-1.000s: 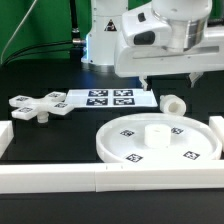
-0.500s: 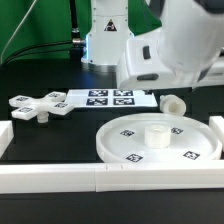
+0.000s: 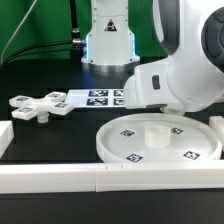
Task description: Assemble round table
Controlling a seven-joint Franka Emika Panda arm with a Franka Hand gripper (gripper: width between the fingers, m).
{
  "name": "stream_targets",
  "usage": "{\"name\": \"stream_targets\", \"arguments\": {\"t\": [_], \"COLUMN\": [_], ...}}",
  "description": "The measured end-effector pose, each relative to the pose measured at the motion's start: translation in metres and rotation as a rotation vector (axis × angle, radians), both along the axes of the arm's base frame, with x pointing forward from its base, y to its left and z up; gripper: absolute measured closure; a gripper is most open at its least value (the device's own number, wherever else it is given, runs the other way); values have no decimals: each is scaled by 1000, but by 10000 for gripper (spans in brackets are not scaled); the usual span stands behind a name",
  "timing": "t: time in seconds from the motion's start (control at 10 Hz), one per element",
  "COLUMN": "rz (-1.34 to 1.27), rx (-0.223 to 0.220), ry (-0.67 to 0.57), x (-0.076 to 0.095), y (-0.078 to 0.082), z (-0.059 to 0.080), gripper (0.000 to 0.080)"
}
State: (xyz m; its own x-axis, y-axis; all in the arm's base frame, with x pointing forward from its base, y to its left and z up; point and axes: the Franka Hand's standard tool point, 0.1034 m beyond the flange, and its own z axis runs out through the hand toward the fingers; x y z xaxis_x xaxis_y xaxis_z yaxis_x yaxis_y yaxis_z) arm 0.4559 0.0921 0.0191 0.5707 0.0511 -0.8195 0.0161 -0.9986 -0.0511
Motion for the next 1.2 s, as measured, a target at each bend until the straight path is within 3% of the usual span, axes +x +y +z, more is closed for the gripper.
{"name": "stream_targets", "arguments": {"t": [0.4, 0.6, 0.9, 1.0, 1.2], "rz": [16, 15, 16, 20, 37], "rx": [12, 12, 15, 20, 41], "ry": [-18, -18, -23, -25, -9], "x": [-4, -4, -2, -1, 2], "y": [2, 2, 2, 2, -1], "z": [-9, -9, -6, -2, 30], "gripper": [151, 397, 393, 393, 393]}}
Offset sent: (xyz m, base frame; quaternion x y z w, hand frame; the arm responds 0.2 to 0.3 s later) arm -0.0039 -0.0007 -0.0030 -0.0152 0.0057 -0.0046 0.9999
